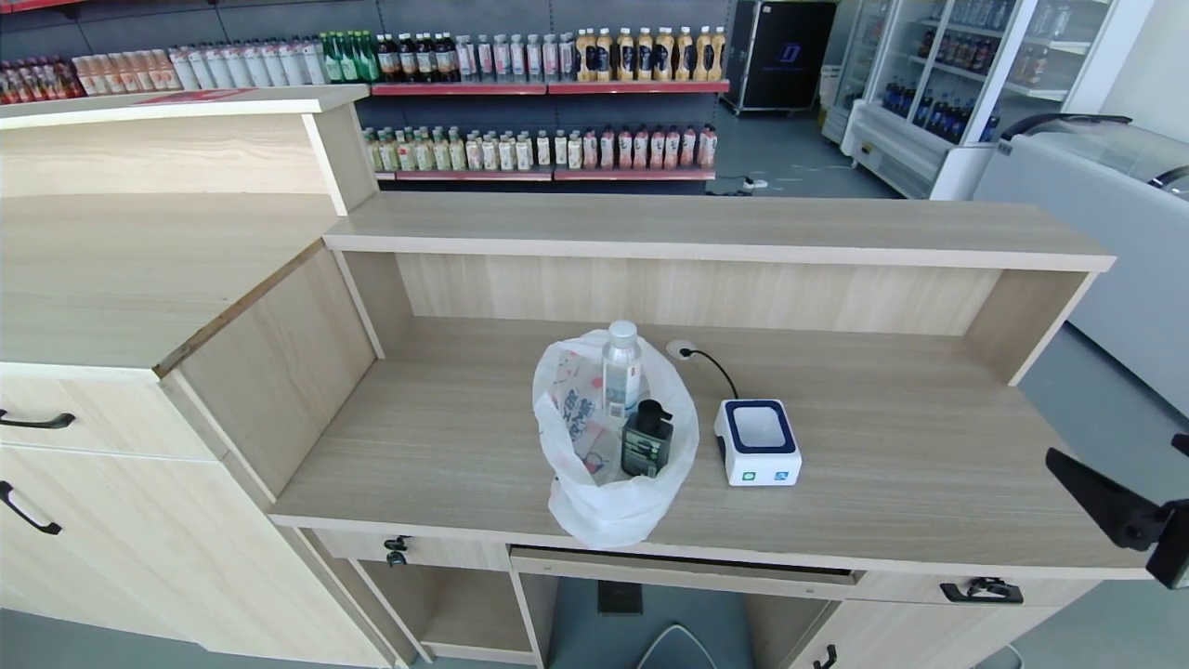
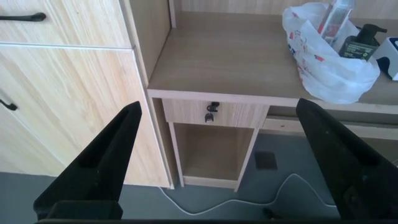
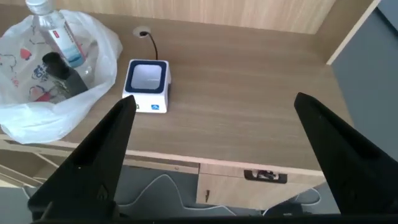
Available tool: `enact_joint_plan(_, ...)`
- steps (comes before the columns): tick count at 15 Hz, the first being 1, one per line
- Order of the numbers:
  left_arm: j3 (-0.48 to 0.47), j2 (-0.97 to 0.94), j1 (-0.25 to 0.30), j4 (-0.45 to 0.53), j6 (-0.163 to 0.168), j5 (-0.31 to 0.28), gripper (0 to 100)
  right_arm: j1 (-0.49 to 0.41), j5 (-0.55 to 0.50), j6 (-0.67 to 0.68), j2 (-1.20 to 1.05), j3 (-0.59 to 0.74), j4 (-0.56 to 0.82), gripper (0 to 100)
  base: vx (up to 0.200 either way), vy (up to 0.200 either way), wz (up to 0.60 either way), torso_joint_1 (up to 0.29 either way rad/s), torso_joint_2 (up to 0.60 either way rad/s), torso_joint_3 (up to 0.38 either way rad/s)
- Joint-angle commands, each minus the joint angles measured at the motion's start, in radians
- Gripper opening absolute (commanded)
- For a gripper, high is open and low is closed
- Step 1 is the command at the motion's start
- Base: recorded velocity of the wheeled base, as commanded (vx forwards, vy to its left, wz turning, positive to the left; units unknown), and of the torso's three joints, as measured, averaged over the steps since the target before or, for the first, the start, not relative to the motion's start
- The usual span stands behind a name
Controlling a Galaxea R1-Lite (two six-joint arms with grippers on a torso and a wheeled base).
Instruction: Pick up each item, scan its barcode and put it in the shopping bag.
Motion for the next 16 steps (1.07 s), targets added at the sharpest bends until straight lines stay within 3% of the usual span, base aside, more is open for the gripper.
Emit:
enact_joint_plan(1,0.0,0.0,0.0,0.0,0.0,0.0,100,0.023,-0.027,0.037,-0.317,0.173,0.094,100,0.0,0.0,0.0,0.0,0.0,0.0)
enact_joint_plan(5,0.0,0.0,0.0,0.0,0.0,0.0,100,0.007,-0.021,0.077,-0.702,0.173,0.564,100,0.0,0.0,0.0,0.0,0.0,0.0)
enact_joint_plan(7,0.0,0.0,0.0,0.0,0.0,0.0,100,-0.026,-0.01,0.099,-0.877,0.173,0.708,100,0.0,0.0,0.0,0.0,0.0,0.0)
enact_joint_plan(16,0.0,0.0,0.0,0.0,0.0,0.0,100,-0.028,0.007,0.122,-0.963,0.17,0.738,100,0.0,0.0,0.0,0.0,0.0,0.0)
